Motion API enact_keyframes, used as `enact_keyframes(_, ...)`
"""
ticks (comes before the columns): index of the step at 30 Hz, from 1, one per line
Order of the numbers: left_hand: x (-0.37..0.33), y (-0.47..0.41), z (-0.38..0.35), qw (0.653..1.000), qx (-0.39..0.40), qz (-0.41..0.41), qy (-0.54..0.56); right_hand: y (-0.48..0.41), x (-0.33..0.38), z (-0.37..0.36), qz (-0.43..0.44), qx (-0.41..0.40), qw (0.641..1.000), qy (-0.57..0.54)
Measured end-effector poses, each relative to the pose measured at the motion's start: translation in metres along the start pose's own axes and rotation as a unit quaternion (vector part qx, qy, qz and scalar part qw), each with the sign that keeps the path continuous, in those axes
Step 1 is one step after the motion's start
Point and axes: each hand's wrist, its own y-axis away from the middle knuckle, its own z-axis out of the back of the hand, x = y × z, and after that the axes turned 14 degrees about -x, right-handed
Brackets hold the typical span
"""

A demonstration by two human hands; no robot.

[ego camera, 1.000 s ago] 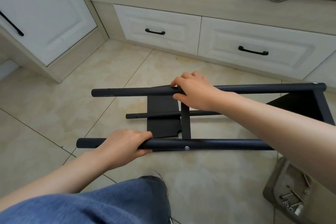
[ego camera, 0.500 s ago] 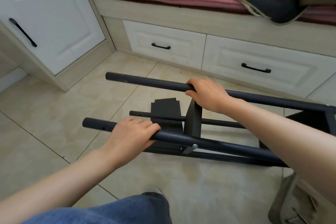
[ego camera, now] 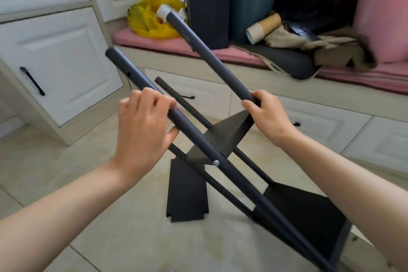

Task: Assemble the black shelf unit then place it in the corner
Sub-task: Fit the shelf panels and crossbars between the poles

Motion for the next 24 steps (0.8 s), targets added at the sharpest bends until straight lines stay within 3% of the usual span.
enact_keyframes(2,-0.011,-0.009,0.001,0.996,0.006,0.069,0.056,0.007,-0.001,0.012,-0.02,-0.034,0.998,-0.048)
enact_keyframes(4,-0.025,-0.017,0.003,0.966,0.028,0.193,0.17,0.016,-0.003,0.022,-0.041,-0.064,0.993,-0.092)
enact_keyframes(7,-0.052,-0.026,0.006,0.846,0.058,0.399,0.348,0.035,-0.01,0.034,-0.075,-0.102,0.982,-0.144)
enact_keyframes(9,-0.066,-0.032,0.007,0.78,0.065,0.463,0.416,0.05,-0.015,0.041,-0.099,-0.127,0.972,-0.172)
enact_keyframes(11,-0.077,-0.036,0.01,0.742,0.082,0.478,0.463,0.064,-0.02,0.048,-0.122,-0.146,0.961,-0.198)
enact_keyframes(17,-0.103,-0.036,0.016,0.788,0.145,0.408,0.437,0.087,-0.032,0.083,-0.15,-0.126,0.965,-0.174)
enact_keyframes(24,-0.125,-0.03,0.02,0.802,0.198,0.335,0.453,0.079,-0.025,0.146,-0.161,0.004,0.984,-0.079)
